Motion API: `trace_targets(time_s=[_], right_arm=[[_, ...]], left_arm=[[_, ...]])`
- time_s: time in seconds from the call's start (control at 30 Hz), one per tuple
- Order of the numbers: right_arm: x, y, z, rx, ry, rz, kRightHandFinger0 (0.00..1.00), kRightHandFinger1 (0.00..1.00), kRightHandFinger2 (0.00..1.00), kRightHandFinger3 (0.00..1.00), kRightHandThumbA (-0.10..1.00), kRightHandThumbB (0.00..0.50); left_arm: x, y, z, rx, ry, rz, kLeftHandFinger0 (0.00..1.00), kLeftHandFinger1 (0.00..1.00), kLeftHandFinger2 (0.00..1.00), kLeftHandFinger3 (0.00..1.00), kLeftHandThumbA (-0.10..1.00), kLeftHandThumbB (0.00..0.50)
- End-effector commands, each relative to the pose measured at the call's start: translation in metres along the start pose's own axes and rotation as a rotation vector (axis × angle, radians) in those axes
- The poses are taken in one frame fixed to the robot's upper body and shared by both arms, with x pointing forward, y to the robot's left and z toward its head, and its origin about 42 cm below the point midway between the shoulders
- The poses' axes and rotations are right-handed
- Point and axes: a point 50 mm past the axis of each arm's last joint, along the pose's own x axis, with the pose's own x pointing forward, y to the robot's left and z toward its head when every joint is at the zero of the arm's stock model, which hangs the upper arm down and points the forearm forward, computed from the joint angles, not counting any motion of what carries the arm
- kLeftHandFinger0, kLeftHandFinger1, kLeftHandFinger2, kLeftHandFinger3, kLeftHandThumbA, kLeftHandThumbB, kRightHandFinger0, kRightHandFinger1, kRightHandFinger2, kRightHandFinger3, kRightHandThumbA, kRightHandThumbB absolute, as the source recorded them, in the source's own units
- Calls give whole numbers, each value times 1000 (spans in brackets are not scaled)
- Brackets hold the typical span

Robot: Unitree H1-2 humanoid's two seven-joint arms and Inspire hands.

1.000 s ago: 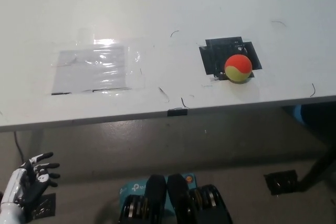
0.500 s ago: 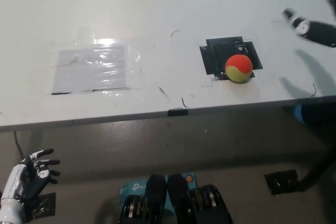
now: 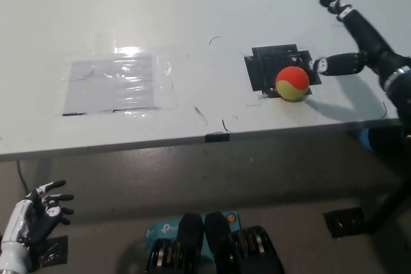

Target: The robot uses right hand to squeeze a small tennis ball placed on the black area of the table

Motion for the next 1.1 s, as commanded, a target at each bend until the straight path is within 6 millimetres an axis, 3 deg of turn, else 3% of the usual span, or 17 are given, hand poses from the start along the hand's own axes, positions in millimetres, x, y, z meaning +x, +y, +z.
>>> trace_targets(time_s=[0.0,0.2,0.47,0.77,0.9,1.07], right_arm=[[23,-8,28,-104,-77,-40,1000,1000,1000,1000,807,500],[37,5,24,-93,-61,-56,1000,1000,1000,1000,766,500],[39,21,13,-99,-46,-26,1000,1000,1000,1000,748,500],[33,40,-23,-142,47,15,1000,1000,1000,1000,756,500],[33,56,-22,-160,64,48,1000,1000,1000,1000,781,500],[34,77,-17,-165,41,84,1000,1000,1000,1000,785,500]], left_arm=[[1,5,12,15,-40,4,413,437,551,700,-100,55],[6,4,15,15,-44,0,410,421,557,707,-100,57],[8,3,16,8,-61,-13,386,400,536,660,-100,64],[15,3,23,3,-81,-20,389,400,551,671,-100,44],[21,2,28,19,-95,-26,372,409,593,718,-100,24],[21,0,31,17,-119,-36,346,401,578,718,-100,12]])
